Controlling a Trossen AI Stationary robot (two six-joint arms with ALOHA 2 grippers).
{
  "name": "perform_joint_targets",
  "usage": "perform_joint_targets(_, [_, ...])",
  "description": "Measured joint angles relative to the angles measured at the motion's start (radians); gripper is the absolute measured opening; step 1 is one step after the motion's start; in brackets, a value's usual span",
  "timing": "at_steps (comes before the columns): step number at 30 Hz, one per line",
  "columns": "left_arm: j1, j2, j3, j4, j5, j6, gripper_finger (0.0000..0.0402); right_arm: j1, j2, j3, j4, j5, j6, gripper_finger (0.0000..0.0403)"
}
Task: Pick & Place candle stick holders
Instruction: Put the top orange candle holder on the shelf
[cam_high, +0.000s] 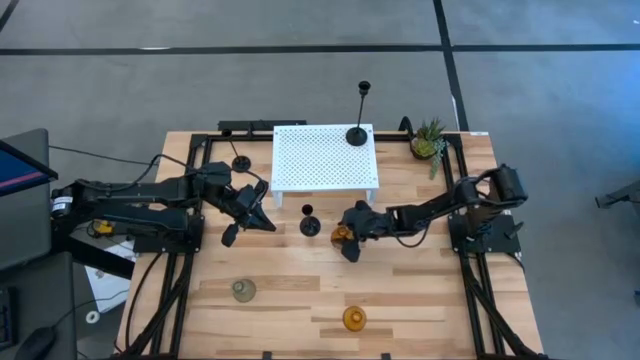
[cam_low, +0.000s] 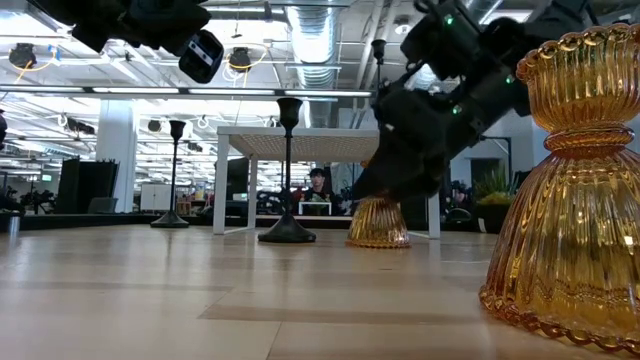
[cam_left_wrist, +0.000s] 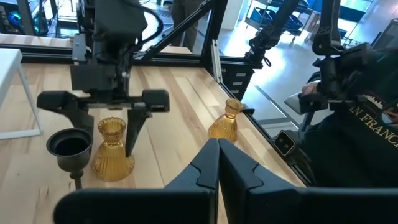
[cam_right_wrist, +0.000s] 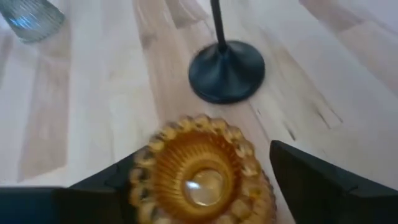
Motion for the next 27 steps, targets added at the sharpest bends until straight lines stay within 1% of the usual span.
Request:
perform_joint_targets(4, [0.0, 0.0, 0.0, -0.001, 0.0, 0.0, 0.0004, 0.0, -0.029, 0.0, -0.014, 0.015, -0.007, 0.0224])
perform_joint_targets(8, [0.0, 0.0, 0.0, -0.002, 0.0, 0.0, 0.0004, 0.001, -0.047, 0.0, -0.029, 0.027, -0.025, 0.015])
perform_joint_targets(19, [0.0, 0.0, 0.0, -0.005, 0.0, 0.0, 0.0004, 0.003, -0.094, -0.001, -0.051, 0.027, -0.052, 0.0147])
perform_joint_targets(24, [0.0, 0.0, 0.0, -0.005, 0.0, 0.0, 0.0004, 0.003, -0.16, 0.0, -0.064, 0.021, -0.052, 0.0147])
perform_joint_targets(27, [0.0, 0.0, 0.0, -0.005, 0.0, 0.0, 0.0004, 0.003, -0.217, 0.015, -0.127, -0.005, -0.049, 0.0147])
